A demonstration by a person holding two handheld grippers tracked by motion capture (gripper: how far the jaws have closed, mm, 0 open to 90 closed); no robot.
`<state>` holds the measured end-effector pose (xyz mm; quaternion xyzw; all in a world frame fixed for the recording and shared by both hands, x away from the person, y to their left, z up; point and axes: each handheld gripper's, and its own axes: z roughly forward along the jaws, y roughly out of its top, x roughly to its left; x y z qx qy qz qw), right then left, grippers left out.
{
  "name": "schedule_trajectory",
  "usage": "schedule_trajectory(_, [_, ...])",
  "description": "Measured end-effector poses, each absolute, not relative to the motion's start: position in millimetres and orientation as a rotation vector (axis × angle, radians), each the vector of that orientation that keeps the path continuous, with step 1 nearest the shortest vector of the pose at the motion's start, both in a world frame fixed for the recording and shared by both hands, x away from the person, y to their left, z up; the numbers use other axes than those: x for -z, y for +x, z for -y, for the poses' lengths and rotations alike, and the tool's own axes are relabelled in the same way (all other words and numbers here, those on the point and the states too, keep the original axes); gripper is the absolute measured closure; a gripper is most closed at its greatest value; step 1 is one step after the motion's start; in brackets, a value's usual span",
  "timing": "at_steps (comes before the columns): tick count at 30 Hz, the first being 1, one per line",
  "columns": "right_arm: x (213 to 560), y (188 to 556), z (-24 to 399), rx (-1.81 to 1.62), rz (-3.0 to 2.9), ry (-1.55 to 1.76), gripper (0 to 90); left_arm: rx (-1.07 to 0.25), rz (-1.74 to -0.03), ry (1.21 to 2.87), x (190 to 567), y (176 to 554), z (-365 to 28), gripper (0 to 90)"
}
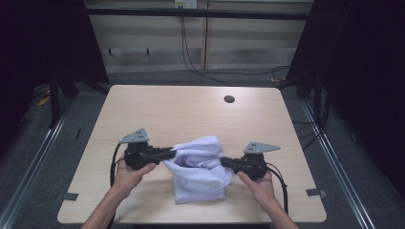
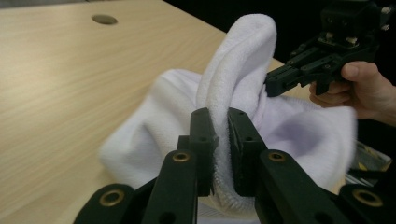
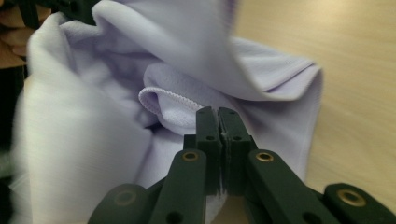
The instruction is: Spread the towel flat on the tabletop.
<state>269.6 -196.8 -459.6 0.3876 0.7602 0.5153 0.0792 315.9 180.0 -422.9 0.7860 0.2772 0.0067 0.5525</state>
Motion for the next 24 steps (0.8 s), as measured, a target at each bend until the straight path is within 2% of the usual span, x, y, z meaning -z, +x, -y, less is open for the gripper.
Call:
schedule_trajectory(6, [444.6, 272.0, 227.1, -1.547, -2.166, 1.209, 88.0, -0.066, -0.764, 1.797, 423.8, 320.6, -214.1, 81.7])
schedule_trajectory(11, [453.0, 273.5, 249.9, -1.474, -2.142, 1.287, 87.9, -0.095, -0.909, 1.824, 441.9, 329.6, -238.3, 81.6])
schedule_trajectory(12, [458.8, 275.2, 252.1, -1.476, -2.167, 1.297, 87.9, -0.060, -0.998, 1.815, 453.3, 337.2, -246.1, 80.9])
schedule_trajectory(14, [461.2, 276.4, 247.2, -1.471, -2.207, 1.289, 87.7, -0.060, -1.021, 1.823, 458.3, 340.5, -247.9, 76.9])
schedule_trajectory(15, [460.9, 276.7, 243.2, -1.477, -2.227, 1.264, 87.5, -0.069, -1.032, 1.833, 461.5, 342.9, -248.6, 71.9])
schedule_trajectory(17, [459.3, 276.4, 238.1, -1.479, -2.240, 1.248, 87.0, -0.092, -1.036, 1.807, 460.1, 343.7, -250.2, 63.8])
schedule_trajectory(20, [455.2, 276.9, 228.2, -1.467, -2.263, 1.204, 84.4, -0.132, -0.995, 1.727, 441.4, 337.0, -254.8, 59.9])
schedule_trajectory(24, [455.4, 279.2, 229.0, -1.490, -2.261, 1.209, 87.7, -0.123, -0.900, 1.799, 437.4, 328.0, -236.0, 62.9])
